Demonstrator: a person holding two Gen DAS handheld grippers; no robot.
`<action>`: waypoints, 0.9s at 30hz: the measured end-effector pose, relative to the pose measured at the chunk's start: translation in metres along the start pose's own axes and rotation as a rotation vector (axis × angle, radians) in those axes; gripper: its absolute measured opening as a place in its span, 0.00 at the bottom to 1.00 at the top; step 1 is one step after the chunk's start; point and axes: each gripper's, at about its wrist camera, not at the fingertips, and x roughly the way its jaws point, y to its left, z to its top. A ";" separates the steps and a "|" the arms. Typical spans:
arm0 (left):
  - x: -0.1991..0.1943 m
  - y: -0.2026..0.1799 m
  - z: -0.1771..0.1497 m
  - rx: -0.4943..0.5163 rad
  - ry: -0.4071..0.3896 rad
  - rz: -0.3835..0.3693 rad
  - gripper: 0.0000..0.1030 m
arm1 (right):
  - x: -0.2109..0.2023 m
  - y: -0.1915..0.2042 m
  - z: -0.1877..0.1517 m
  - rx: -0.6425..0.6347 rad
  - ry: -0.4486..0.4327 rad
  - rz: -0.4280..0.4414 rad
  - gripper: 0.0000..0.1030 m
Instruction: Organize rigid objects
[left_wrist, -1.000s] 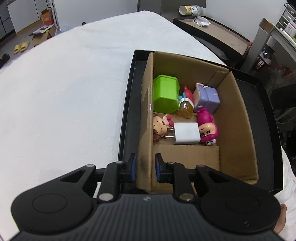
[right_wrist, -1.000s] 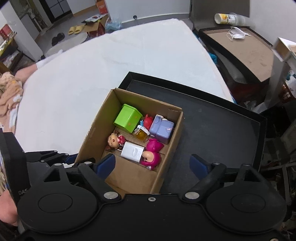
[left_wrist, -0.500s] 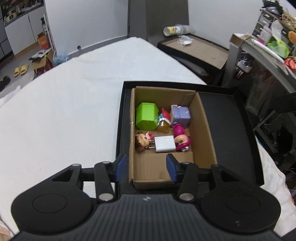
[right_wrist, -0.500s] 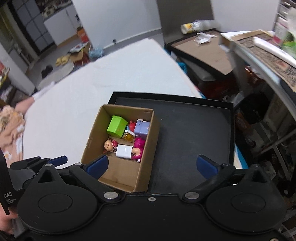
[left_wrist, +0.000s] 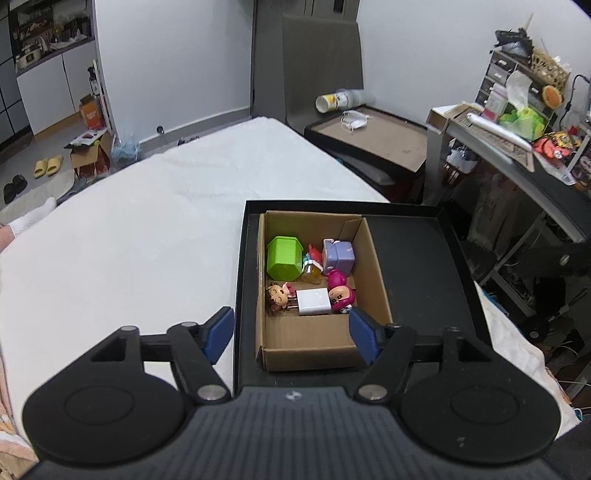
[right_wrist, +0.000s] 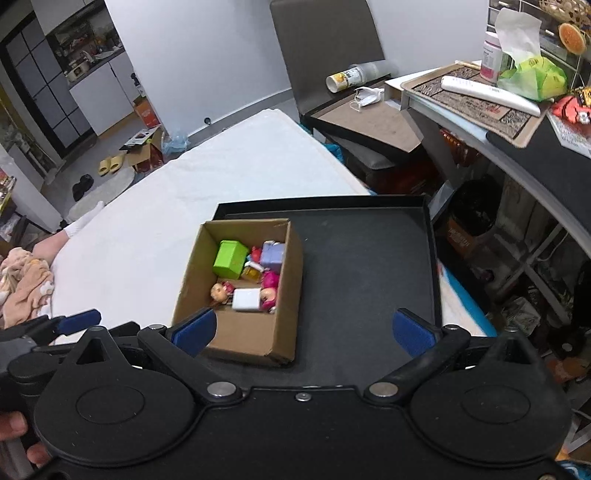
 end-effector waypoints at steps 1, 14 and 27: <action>-0.005 -0.001 -0.001 0.003 -0.005 -0.003 0.67 | -0.002 0.002 -0.004 0.001 -0.006 0.005 1.00; -0.058 -0.007 -0.025 0.030 -0.065 -0.055 0.75 | -0.047 0.022 -0.050 -0.012 -0.162 -0.081 1.00; -0.093 -0.012 -0.057 0.048 -0.136 -0.051 0.78 | -0.074 0.023 -0.093 0.014 -0.247 -0.081 1.00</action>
